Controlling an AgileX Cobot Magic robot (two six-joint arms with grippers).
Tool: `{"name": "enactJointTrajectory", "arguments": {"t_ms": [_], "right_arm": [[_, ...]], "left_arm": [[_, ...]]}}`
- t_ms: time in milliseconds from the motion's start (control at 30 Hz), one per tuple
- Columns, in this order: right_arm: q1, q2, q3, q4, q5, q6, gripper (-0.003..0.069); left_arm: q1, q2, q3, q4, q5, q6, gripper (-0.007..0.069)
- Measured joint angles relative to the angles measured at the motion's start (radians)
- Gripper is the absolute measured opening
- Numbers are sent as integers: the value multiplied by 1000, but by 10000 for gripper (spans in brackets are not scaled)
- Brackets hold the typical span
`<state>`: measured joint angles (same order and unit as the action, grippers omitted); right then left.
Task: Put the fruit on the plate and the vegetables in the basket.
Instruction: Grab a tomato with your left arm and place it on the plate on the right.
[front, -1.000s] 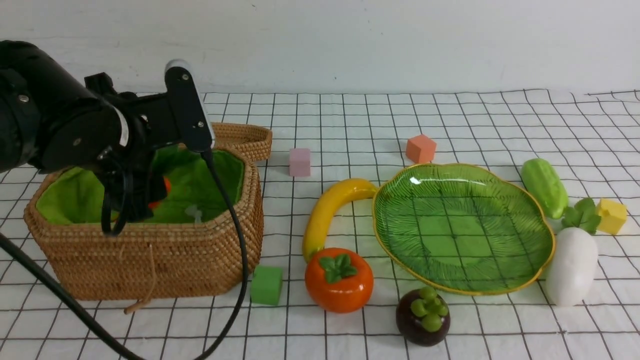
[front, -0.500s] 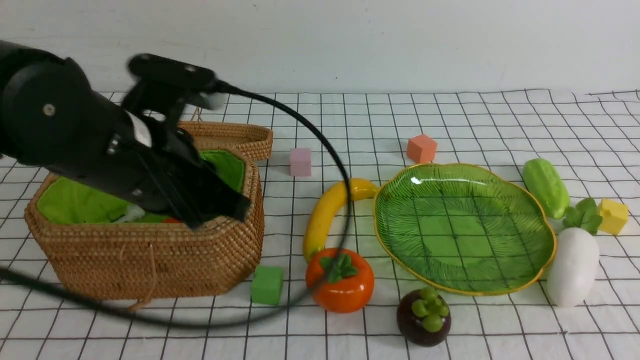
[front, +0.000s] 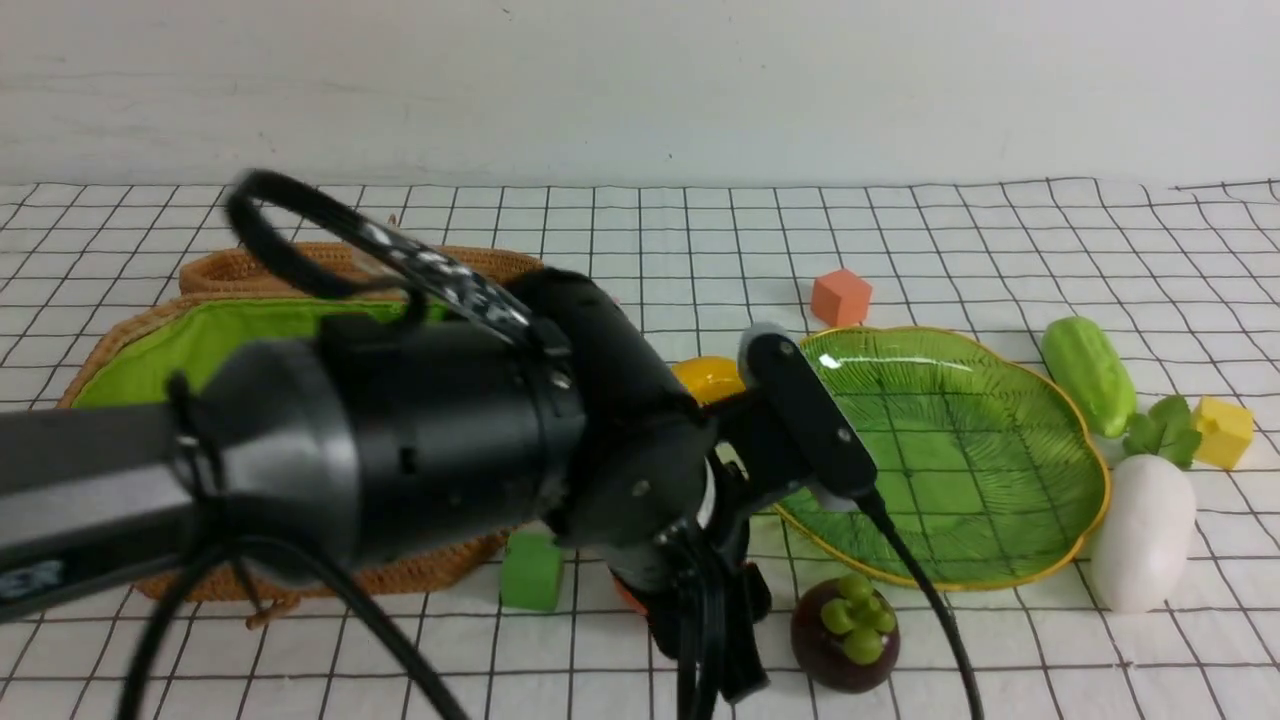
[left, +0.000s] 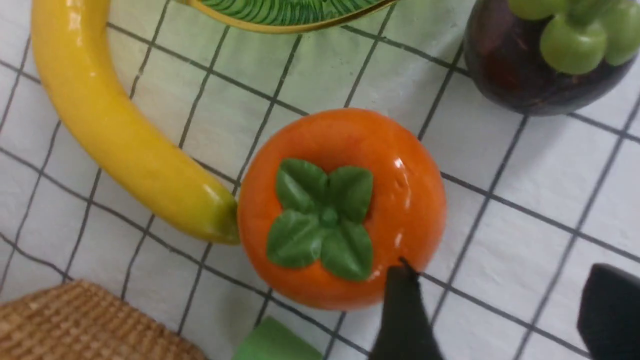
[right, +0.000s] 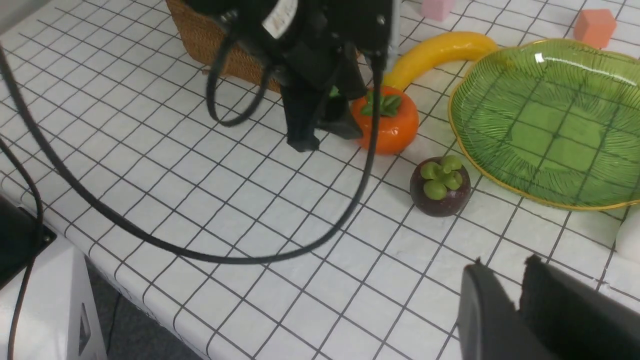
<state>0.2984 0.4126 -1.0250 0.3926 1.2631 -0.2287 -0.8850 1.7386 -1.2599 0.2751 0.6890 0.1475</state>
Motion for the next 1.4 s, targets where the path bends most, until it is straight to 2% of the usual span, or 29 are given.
{"name": "enactJointTrajectory", "arguments": {"t_ms": [100, 167, 500, 633, 733, 867, 1067, 1167, 1300, 1400], "right_arm": [[0, 0, 0, -1, 0, 1, 141], [0, 0, 0, -1, 0, 1, 141], [0, 0, 0, 4, 0, 0, 141], [0, 0, 0, 4, 0, -1, 141], [0, 0, 0, 4, 0, -1, 141], [0, 0, 0, 4, 0, -1, 141], [0, 0, 0, -6, 0, 8, 141], [0, 0, -9, -71, 0, 65, 141], [0, 0, -13, -184, -5, 180, 141], [0, 0, -13, -192, -22, 200, 141]], "left_arm": [[-2, 64, 0, 101, -40, 0, 565], [-2, 98, 0, 171, -68, -16, 584], [-2, 204, -7, 409, -115, -179, 538], [-2, 216, -12, 432, -123, -192, 525], [-3, 220, -16, 441, -131, -203, 486], [-3, 220, -16, 456, -122, -286, 479], [-12, 209, -15, 488, -42, -323, 479], [-35, 153, -5, 486, 3, -325, 479], [-73, 34, -19, 458, -92, -308, 479], [-81, 42, -96, 384, -193, -290, 479]]}}
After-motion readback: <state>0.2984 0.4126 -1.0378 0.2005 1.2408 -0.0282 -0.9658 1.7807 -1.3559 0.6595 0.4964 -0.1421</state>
